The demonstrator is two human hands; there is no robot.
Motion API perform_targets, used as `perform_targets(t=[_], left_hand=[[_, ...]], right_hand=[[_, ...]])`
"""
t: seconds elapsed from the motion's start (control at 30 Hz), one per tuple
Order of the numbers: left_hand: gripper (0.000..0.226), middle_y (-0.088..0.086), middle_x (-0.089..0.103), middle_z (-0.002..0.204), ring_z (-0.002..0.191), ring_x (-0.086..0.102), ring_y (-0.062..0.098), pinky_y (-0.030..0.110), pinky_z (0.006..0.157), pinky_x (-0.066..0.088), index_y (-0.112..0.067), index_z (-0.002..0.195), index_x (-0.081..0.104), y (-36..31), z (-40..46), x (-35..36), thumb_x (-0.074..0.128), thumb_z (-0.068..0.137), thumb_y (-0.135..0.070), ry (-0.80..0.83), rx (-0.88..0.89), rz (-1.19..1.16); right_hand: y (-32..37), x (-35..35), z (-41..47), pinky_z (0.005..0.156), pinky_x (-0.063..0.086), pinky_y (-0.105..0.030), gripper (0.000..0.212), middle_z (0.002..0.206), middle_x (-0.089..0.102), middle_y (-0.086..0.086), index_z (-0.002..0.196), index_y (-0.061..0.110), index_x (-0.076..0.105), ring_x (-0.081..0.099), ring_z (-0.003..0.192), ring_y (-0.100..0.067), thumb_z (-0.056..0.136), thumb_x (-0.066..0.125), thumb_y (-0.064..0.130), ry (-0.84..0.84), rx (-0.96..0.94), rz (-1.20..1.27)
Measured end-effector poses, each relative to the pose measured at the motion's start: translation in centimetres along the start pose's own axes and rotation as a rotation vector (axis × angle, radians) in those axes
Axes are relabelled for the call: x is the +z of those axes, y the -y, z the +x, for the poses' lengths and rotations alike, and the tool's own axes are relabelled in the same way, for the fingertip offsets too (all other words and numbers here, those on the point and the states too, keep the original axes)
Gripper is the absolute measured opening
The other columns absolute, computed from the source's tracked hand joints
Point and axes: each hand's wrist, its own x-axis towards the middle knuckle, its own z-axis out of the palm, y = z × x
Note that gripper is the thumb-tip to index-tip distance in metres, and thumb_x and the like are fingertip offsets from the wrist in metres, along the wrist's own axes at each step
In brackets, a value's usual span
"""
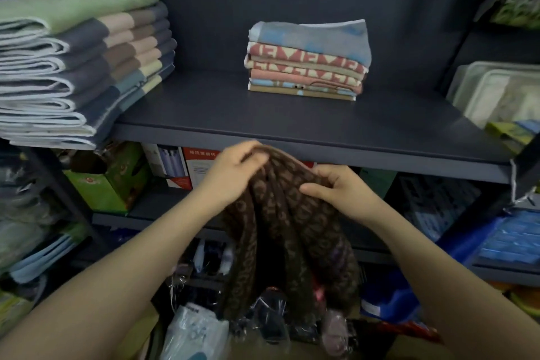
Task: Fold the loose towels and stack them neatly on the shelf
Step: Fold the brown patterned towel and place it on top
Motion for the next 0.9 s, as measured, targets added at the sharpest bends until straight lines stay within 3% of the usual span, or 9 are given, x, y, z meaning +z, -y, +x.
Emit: perform_targets(t=[0.17,0.27,0.33,0.4,0.47,0.57,0.63,0.77,0.9], left_hand=[[0.027,-0.008,0.071,0.071,0.068,0.067,0.006,0.016,0.056,0.05,-0.026,0.077,0.068,0.8,1.1,-1.7,0.049,0.095,-0.019,-0.287,-0.335,-0.624],[0.016,-0.003,0.072,0.081,0.076,0.066,0.013,0.02,0.06,0.051,-0.022,0.094,0.066,2.0,1.2,-2.1,0.05,0.095,-0.024,-0.289,-0.513,-0.682],[0.017,0.001,0.067,0.098,0.087,0.062,0.015,0.024,0.069,0.048,-0.021,0.105,0.061,2.6,1.2,-1.9,0.051,0.094,-0.029,-0.216,-0.629,-0.464],[0.017,-0.006,0.06,0.098,0.082,0.056,0.003,0.015,0.066,0.042,-0.024,0.104,0.055,2.4,0.8,-1.5,0.056,0.09,-0.034,-0.118,-0.504,-0.035],[0.022,-0.018,0.054,0.087,0.074,0.049,-0.01,0.006,0.059,0.034,-0.03,0.105,0.049,0.8,0.1,-0.9,0.061,0.087,-0.034,0.017,-0.174,0.288],[0.017,-0.016,0.061,0.081,0.075,0.057,-0.01,0.008,0.062,0.04,-0.03,0.104,0.053,-2.2,-0.8,0.2,0.06,0.088,-0.029,0.266,0.234,0.367],[0.015,-0.012,0.067,0.091,0.084,0.06,-0.003,0.016,0.072,0.046,-0.02,0.102,0.062,-3.6,-1.0,0.7,0.059,0.089,-0.027,0.275,0.382,0.368],[0.018,-0.008,0.068,0.092,0.084,0.06,0.0,0.018,0.074,0.047,-0.014,0.099,0.065,-4.0,-1.4,0.9,0.062,0.086,-0.026,0.207,0.494,0.392],[0.016,-0.013,0.055,0.068,0.061,0.05,0.001,0.013,0.058,0.034,-0.017,0.077,0.059,-2.9,-1.7,0.2,0.064,0.082,-0.031,0.159,0.381,0.454]], right_hand=[[-2.5,-1.9,-1.9,0.058,0.041,-0.019,0.025,0.062,0.06,0.009,0.061,0.024,0.057,0.058,0.062,-0.006,0.085,0.057,0.03,-0.016,0.247,0.112],[-3.1,-2.4,-2.6,0.058,0.039,-0.018,0.025,0.064,0.054,0.004,0.064,0.019,0.053,0.053,0.061,-0.006,0.089,0.054,0.023,-0.026,0.288,0.095],[-2.8,-2.1,-2.6,0.06,0.042,-0.019,0.021,0.067,0.058,0.003,0.071,0.017,0.055,0.056,0.065,-0.008,0.092,0.053,0.017,-0.059,0.282,0.114],[-1.8,-1.3,-2.4,0.067,0.049,-0.02,0.008,0.075,0.065,0.001,0.088,0.017,0.059,0.063,0.072,-0.011,0.09,0.055,0.011,-0.138,0.273,0.245],[-0.1,-0.6,-2.1,0.072,0.053,-0.022,0.024,0.079,0.069,-0.001,0.107,0.023,0.057,0.066,0.077,-0.014,0.089,0.057,0.007,-0.177,0.224,0.326],[2.3,0.4,-1.8,0.075,0.052,-0.017,0.039,0.088,0.072,0.007,0.117,0.028,0.054,0.068,0.083,-0.008,0.087,0.058,0.003,-0.062,0.096,0.325],[3.5,1.2,-1.7,0.083,0.048,-0.016,0.041,0.104,0.068,0.01,0.119,0.024,0.054,0.065,0.096,-0.006,0.086,0.058,-0.001,0.022,0.026,0.275],[3.9,1.7,-1.9,0.085,0.049,-0.026,0.017,0.099,0.069,-0.007,0.102,0.008,0.065,0.064,0.094,-0.011,0.088,0.058,0.005,-0.039,-0.014,0.084],[2.9,1.0,-2.2,0.068,0.045,-0.027,0.012,0.074,0.066,0.001,0.08,0.01,0.066,0.06,0.07,-0.007,0.088,0.06,0.017,-0.184,0.082,-0.118]])
